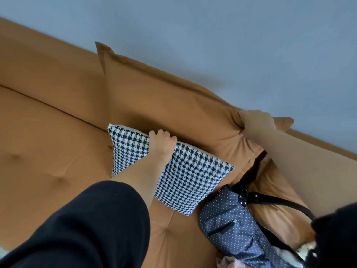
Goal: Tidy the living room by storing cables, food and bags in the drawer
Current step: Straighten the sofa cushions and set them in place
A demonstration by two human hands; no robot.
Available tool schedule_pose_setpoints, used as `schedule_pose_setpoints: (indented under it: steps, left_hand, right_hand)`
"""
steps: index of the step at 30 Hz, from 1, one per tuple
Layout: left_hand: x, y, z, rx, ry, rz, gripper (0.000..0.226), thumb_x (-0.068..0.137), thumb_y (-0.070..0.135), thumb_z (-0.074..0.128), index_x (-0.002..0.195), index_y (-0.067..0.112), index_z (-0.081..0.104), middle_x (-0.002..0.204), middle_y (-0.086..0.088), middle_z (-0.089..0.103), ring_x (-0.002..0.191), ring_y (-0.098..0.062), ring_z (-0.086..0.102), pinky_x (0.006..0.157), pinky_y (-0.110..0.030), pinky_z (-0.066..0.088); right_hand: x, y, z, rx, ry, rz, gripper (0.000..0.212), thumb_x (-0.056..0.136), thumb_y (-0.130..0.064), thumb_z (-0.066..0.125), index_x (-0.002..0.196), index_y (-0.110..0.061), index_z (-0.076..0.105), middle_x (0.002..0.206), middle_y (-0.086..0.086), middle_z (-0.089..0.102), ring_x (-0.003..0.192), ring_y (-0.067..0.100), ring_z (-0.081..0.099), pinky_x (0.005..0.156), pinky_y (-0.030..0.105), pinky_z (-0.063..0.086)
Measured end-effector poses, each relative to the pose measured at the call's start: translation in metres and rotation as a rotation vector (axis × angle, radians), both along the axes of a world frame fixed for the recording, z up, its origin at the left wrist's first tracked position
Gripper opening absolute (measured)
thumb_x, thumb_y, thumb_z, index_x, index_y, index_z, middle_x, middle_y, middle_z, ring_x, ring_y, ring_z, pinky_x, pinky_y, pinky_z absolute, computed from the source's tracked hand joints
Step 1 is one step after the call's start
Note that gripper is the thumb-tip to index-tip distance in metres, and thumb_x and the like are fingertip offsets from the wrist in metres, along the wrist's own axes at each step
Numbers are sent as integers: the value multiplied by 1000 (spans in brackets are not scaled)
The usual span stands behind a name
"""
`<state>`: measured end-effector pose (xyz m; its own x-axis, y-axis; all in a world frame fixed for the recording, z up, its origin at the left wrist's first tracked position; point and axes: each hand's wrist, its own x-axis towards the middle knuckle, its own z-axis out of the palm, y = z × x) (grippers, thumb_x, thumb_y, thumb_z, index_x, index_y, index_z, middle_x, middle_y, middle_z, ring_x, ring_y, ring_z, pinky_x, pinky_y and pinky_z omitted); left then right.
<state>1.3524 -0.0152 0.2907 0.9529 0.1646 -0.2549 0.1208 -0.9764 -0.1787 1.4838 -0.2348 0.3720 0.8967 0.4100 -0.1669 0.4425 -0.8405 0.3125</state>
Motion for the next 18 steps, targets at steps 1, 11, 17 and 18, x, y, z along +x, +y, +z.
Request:
schedule_pose_setpoints:
  steps: [1, 11, 17, 18]
  left_hand:
    - [0, -3, 0, -7, -3, 7, 42, 81, 7, 60, 120, 17, 49, 111, -6, 53, 108, -27, 46, 91, -43, 38]
    - [21, -38, 6, -61, -90, -69, 42, 83, 10, 60, 122, 17, 49, 118, -7, 51, 112, -28, 44, 91, -44, 39]
    - [2, -39, -4, -50, 54, -3, 83, 88, 16, 56, 152, 18, 3, 157, -15, 9, 145, -34, 7, 115, -57, 10]
    - [-4, -39, 2, -51, 37, -32, 85, 88, 13, 56, 152, 18, 0, 158, -15, 5, 146, -33, 3, 116, -56, 8]
  right_hand:
    - [-4, -7, -6, -45, 7, -34, 46, 80, -30, 71, 116, -17, 46, 115, 8, 56, 110, 29, 51, 82, 37, 41]
    - [-10, -28, -22, 10, -77, -92, 67, 84, -26, 62, 139, -12, 25, 133, 13, 45, 123, 30, 42, 102, 43, 33]
    - [-52, -23, -33, 64, -22, -53, 79, 90, -13, 46, 150, -11, -5, 157, 16, -4, 146, 29, -4, 118, 42, 5]
    - [-61, -23, -34, 103, 0, -41, 79, 90, -16, 47, 150, -11, -4, 157, 15, -6, 146, 29, -6, 118, 42, 4]
